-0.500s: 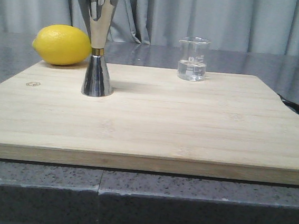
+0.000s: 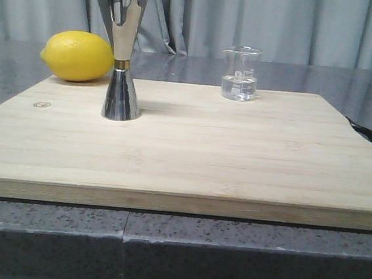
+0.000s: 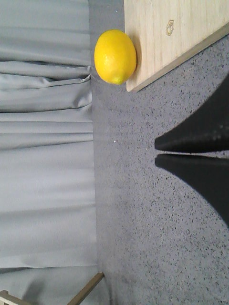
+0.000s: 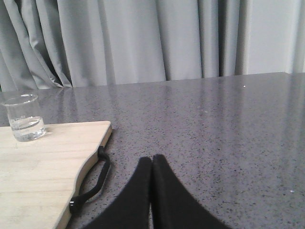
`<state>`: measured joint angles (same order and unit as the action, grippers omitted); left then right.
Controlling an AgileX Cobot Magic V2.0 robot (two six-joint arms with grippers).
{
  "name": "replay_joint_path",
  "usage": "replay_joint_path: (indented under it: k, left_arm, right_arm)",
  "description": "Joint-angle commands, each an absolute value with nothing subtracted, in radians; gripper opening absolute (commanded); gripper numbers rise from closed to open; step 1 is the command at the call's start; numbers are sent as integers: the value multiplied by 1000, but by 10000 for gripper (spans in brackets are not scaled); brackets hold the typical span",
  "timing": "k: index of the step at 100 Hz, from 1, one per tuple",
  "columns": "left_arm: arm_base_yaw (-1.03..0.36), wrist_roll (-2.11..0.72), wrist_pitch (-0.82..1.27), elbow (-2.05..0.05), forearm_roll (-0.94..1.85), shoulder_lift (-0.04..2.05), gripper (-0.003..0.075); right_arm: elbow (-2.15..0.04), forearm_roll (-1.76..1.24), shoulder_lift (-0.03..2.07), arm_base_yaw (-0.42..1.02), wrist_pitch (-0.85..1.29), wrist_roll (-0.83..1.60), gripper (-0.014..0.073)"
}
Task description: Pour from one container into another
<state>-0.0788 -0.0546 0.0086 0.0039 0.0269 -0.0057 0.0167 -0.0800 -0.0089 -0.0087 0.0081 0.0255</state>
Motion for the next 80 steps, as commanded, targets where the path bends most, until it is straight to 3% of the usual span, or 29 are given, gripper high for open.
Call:
replay_joint_path:
  k: [1, 58, 80]
  left_arm:
    - [-76, -46, -69, 8, 27, -31, -19]
    - [-76, -40, -128, -2, 34, -31, -19]
    - [-76, -39, -7, -143, 113, -16, -19]
  right_arm:
    - [44, -74, -30, -16, -79, 35, -67]
    - [33, -76, -30, -16, -101, 35, -67]
    - [-115, -77, -28, -16, 53, 35, -67]
